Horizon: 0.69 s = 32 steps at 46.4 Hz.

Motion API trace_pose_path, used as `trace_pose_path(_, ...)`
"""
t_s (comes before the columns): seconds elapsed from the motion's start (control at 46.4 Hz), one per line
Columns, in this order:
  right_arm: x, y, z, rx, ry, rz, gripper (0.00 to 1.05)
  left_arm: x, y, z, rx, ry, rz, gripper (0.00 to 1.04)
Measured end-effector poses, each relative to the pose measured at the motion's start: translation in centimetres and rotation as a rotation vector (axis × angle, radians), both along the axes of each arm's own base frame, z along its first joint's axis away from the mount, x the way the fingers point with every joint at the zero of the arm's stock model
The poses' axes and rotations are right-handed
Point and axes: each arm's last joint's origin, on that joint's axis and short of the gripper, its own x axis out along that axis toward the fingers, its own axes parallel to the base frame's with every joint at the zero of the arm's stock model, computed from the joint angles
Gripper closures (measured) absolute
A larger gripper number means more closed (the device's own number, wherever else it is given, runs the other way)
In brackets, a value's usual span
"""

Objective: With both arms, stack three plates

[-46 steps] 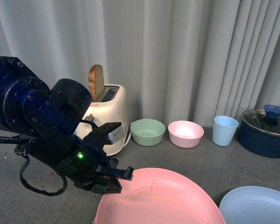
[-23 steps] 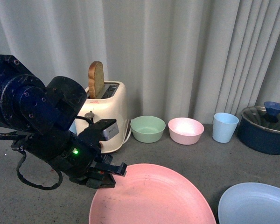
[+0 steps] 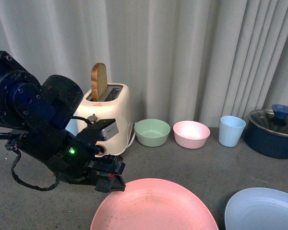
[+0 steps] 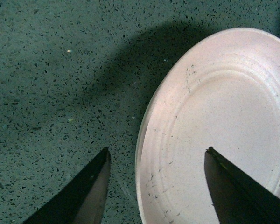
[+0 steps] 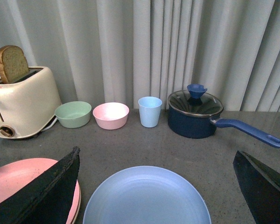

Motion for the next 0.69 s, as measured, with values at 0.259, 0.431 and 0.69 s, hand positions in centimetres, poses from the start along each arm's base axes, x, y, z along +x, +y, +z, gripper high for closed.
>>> trace_pose_path(0.259,0.0,0.0,0.0,0.0,0.0,0.0,0.07,-0.6,2.1,5.9,0.017,-0.275,0.052,0.07)
trace_pose_path(0.431,0.0,0.0,0.0,0.0,0.0,0.0,0.07,-4.4,3.9,9.5,0.075,-0.475,0.054,0.07)
trace_pose_path(0.69,0.0,0.0,0.0,0.0,0.0,0.001,0.07,-10.9,5.9,10.7,0.117,-0.85,0.439,0.26)
